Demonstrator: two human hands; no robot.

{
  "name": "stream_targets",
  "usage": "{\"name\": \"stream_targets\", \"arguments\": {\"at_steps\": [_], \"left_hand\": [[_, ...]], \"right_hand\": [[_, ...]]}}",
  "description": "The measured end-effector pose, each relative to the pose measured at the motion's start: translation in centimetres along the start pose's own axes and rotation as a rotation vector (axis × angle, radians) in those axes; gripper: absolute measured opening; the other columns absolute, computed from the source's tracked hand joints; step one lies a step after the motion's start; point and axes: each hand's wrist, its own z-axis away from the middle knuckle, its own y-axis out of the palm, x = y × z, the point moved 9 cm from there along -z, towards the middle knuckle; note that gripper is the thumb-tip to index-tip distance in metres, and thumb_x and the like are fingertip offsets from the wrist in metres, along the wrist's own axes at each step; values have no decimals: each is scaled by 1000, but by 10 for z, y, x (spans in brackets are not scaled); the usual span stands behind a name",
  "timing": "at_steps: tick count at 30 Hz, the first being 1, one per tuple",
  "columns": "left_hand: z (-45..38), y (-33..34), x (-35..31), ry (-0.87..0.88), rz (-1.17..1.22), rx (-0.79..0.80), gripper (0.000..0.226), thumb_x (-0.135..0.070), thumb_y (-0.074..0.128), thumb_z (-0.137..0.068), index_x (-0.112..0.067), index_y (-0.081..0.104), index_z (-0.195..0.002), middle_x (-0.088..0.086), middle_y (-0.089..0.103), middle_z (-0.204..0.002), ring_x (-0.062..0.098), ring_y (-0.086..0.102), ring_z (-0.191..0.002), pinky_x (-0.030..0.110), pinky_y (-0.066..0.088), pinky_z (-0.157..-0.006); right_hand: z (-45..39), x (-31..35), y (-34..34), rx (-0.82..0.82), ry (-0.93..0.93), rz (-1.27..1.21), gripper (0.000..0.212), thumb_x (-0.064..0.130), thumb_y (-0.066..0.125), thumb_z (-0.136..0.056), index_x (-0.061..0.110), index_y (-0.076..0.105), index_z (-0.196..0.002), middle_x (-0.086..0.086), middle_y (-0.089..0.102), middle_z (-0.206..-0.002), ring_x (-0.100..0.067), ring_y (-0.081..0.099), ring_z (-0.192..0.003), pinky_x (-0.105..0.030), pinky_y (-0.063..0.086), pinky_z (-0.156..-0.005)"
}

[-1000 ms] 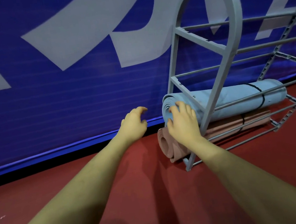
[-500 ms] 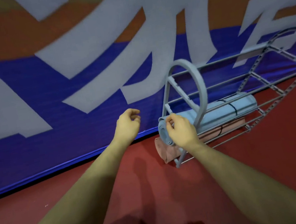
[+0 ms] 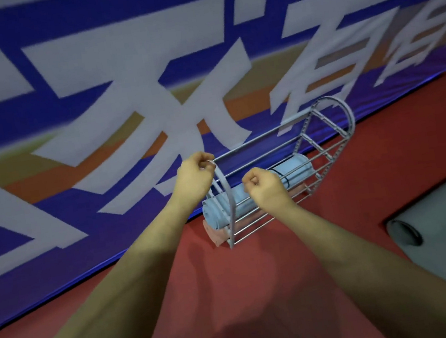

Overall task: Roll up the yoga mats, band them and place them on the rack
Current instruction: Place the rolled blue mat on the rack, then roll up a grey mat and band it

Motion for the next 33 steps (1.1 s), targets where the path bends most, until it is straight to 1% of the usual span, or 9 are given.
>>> {"name": "stream_targets", "arguments": {"at_steps": [3,8,12,17,21,22,27,30,33], "left_hand": [[17,27,-44,41,-18,63,20,-4,46,-94,-8,62,-105,10,63,-90,23,59,-76,14,44,-55],[44,66,-85,57,-9,124,19,-6,48,-94,-8,63,-106,4,62,-89,20,60,-83,21,46,-65],[77,101,-104,77,-14,236,18,-6,50,-92,-10,63,-103,7,65,-88,18,58,-73,25,45,-65],[118,144,-128,121,-4,381,18,-6,50,-93,-8,64,-105,7,65,-93,21,60,-82,30,48,-77],[149,183,-145,208,-45,449,19,-2,49,-93,-7,63,-105,4,61,-83,12,54,-70,14,41,-60],[159,196,-147,221,-66,467,19,-2,50,-92,-6,64,-105,6,62,-82,12,52,-68,15,40,-58],[205,274,-159,237,-179,555,20,-4,54,-90,-5,66,-105,16,69,-95,17,58,-79,23,44,-74],[231,331,-184,264,-153,581,19,1,54,-88,-2,66,-103,21,69,-99,22,62,-82,30,48,-83],[267,401,-213,314,-163,608,16,0,57,-87,-12,65,-94,19,70,-96,25,64,-83,34,49,-85]], "right_hand": [[18,-6,-46,-37,37,-20,14,7,53,-86,14,64,-80,-13,68,-78,-33,61,-74,-42,52,-69],[51,-24,-104,-102,85,5,24,8,54,-86,23,54,-67,-4,63,-74,-24,58,-71,-38,50,-72],[94,-39,-143,-168,134,54,13,9,55,-84,17,64,-78,-5,67,-80,-25,62,-80,-34,48,-74],[155,-57,-175,-256,179,51,15,9,53,-85,14,67,-83,-8,68,-82,-25,61,-79,-34,47,-73],[205,-90,-195,-328,238,41,15,7,52,-86,9,67,-87,-14,69,-88,-28,62,-84,-37,48,-76],[218,-102,-200,-331,254,35,15,7,52,-86,9,66,-86,-14,69,-88,-30,63,-85,-38,50,-76],[270,-169,-249,-384,348,-33,15,10,52,-86,14,66,-85,-12,70,-88,-31,65,-84,-45,52,-78],[301,-210,-300,-438,346,-76,17,6,52,-84,17,62,-77,-13,68,-81,-34,65,-80,-50,52,-77],[341,-257,-356,-475,359,-96,22,3,51,-85,19,58,-72,-15,67,-80,-34,64,-79,-48,52,-77]]}}
